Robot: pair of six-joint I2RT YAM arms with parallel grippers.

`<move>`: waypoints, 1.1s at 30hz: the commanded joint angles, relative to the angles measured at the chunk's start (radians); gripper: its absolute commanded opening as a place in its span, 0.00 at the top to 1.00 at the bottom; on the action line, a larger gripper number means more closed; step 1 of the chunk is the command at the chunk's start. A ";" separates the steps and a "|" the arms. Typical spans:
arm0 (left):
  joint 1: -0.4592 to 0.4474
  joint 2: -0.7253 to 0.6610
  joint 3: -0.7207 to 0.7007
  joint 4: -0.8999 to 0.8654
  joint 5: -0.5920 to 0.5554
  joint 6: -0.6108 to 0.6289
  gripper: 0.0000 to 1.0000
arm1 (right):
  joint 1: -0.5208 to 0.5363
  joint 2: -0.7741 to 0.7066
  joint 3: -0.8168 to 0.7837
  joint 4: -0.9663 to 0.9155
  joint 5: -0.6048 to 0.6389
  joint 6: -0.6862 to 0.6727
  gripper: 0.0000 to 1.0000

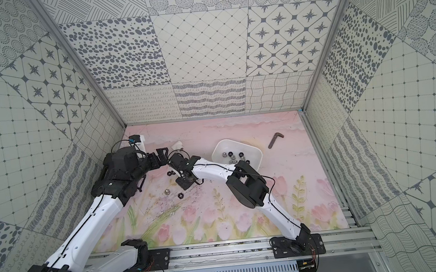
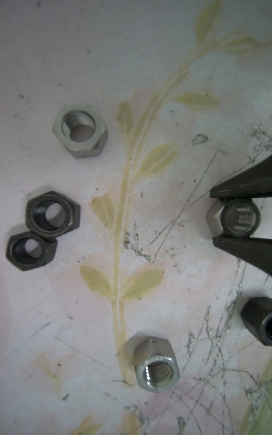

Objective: Put the nuts on the desktop into the storage box
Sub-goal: Pick up the nut from the center of the board, then place the nut in the storage box.

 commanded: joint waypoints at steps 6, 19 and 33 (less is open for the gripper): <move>0.001 0.002 -0.008 0.016 -0.001 -0.003 0.01 | -0.081 -0.196 -0.137 0.086 0.004 0.040 0.82; 0.001 0.008 0.002 0.014 0.000 0.000 0.01 | -0.374 -0.504 -0.488 0.128 0.138 0.048 0.82; 0.001 0.020 0.012 0.009 -0.001 0.004 0.01 | -0.557 -0.498 -0.633 0.149 0.233 0.048 0.82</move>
